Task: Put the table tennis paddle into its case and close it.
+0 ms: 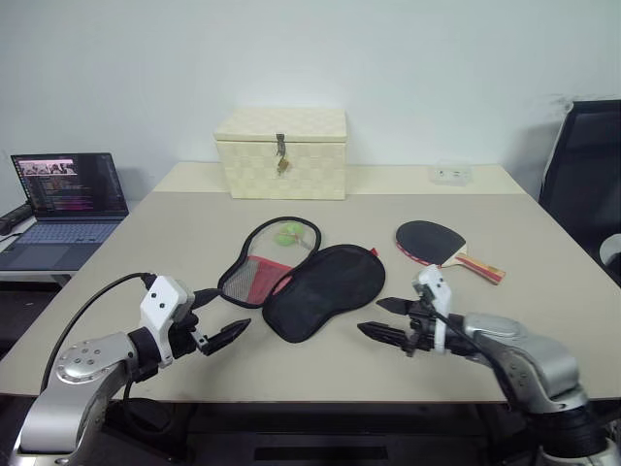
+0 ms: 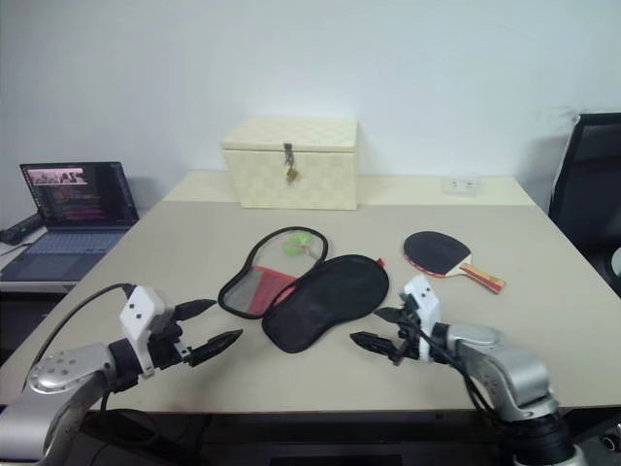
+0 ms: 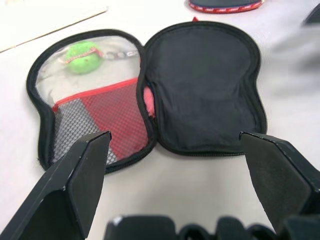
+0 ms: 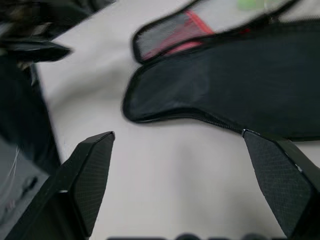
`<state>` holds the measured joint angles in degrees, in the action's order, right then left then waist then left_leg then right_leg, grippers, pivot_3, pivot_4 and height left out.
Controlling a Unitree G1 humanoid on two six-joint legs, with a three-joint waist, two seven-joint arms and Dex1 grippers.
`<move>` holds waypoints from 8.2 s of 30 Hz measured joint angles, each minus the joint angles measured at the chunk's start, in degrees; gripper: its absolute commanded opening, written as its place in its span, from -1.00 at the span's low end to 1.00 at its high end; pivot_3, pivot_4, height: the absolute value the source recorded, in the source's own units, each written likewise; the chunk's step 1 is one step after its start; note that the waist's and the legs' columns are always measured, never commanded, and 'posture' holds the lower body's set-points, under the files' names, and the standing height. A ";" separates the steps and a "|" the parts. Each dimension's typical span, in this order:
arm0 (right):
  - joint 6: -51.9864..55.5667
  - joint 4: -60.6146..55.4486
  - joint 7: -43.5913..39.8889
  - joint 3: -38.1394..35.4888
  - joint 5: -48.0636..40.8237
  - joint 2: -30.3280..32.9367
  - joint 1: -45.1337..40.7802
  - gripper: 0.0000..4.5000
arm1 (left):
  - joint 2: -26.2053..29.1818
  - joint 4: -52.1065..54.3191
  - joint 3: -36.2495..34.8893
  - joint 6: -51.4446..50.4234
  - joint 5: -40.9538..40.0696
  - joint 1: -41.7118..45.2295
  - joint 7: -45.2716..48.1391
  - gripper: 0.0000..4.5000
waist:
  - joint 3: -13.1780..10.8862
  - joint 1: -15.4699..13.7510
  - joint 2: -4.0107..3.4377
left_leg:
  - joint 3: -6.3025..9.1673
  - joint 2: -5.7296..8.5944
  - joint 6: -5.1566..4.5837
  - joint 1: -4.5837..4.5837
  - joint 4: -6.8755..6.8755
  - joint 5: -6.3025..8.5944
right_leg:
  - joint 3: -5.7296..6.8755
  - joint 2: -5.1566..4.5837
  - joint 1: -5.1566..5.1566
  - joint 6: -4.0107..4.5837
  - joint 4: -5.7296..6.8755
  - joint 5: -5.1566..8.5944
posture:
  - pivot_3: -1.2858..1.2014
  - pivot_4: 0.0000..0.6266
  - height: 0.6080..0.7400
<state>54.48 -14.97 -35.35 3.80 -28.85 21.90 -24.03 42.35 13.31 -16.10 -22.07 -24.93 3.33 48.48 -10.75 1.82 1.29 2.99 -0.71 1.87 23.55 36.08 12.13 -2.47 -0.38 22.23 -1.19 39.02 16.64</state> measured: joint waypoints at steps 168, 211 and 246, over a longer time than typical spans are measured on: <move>-5.87 36.25 -10.43 -8.88 29.73 23.89 -9.25 -0.36 | -1.72 -10.04 12.34 -0.85 -0.51 20.57 9.75 1.00 | -0.05 -2.06 -0.17 | 0.33 0.13 -0.01 0.31 -0.02 0.01 | 0.17 0.21 0.02 0.10 -0.08 0.06 | 0.03 -0.52 1.00; 15.63 12.48 11.80 -12.36 18.65 11.62 -4.97 -0.53 | -3.72 -10.54 12.33 0.88 0.51 18.47 9.52 1.00 | 0.05 0.32 -0.03 | -0.16 0.04 -0.03 -0.08 0.05 -0.03 | -0.13 0.27 -0.05 -0.01 0.08 0.00 | 0.03 -0.52 1.00; 5.85 28.55 39.11 -18.17 19.76 -27.90 -24.90 -0.53 | -1.05 -6.42 6.89 -1.29 -2.02 14.02 7.16 1.00 | -0.03 0.58 -0.16 | -0.11 0.00 -0.05 0.34 -0.10 -0.02 | -0.02 0.18 0.42 0.10 0.09 -0.04 | 0.03 -0.52 1.00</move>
<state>60.33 13.59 3.75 -14.37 -9.09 -6.00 -48.93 41.30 6.89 -9.22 -23.35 -26.95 17.35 55.64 -10.78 2.40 1.12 2.88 -0.71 1.83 23.90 35.98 12.11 -2.49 -0.20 22.65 -1.10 39.11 16.60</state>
